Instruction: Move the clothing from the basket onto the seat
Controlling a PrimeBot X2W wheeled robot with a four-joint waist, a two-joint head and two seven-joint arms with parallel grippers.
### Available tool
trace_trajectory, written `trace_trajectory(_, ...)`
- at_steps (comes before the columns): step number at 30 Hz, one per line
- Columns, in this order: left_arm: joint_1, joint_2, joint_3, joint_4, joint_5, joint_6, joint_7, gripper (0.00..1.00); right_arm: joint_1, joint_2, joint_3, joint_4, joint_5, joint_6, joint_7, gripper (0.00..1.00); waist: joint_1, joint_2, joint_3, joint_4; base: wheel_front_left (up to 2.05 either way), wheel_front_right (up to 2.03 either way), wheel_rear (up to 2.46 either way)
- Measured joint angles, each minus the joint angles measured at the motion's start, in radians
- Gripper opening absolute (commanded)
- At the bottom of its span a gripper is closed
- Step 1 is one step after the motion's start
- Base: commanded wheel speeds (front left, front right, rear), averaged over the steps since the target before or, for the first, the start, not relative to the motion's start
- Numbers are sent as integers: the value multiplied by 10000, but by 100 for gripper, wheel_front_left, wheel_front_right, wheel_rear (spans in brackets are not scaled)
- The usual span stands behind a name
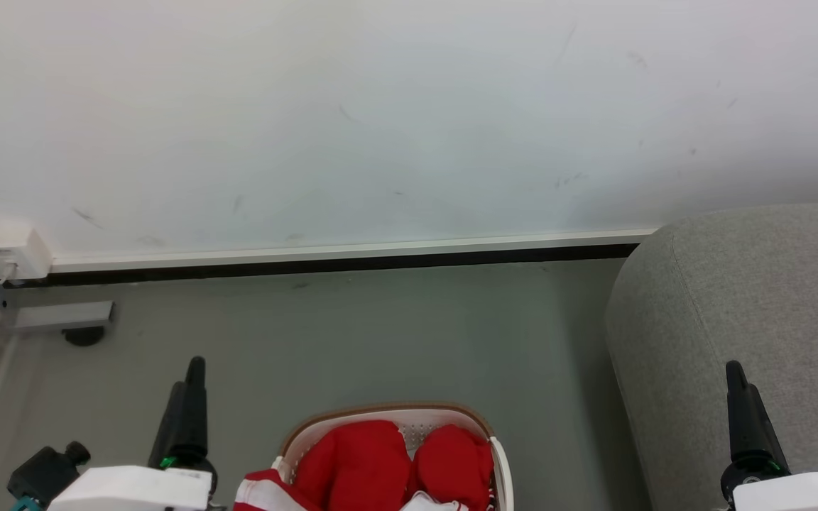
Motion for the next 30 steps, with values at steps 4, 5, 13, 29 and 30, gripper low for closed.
trace_trajectory(4, -1, 6, -128, -36, 1034, 213, -157, 100, 1, -8, 58, -38, -1049, 0, -107, 100, 0, 0, 1, 3, 0, 0, 0)
trace_trajectory(5, -1, 8, -165, -35, 1308, 299, -188, 100, 1, -8, 82, -42, -1319, 0, -163, 100, 0, 0, -1, 4, 0, 0, 0)
trace_trajectory(13, -12, 21, -566, -36, 3003, 635, -408, 100, 3, -23, 341, -25, -3254, 0, -414, 100, 0, 0, -14, 16, 0, 0, 0)
trace_trajectory(29, -89, 278, -1093, -10, 5189, 1266, -903, 100, 2, -69, 558, 579, -5858, 0, -895, 100, 0, 0, -73, 61, 0, 0, 0)
trace_trajectory(30, -91, 280, -1112, -10, 5275, 1289, -911, 100, 2, -69, 566, 623, -5956, 0, -911, 100, 0, 0, -77, 65, 0, 0, 0)
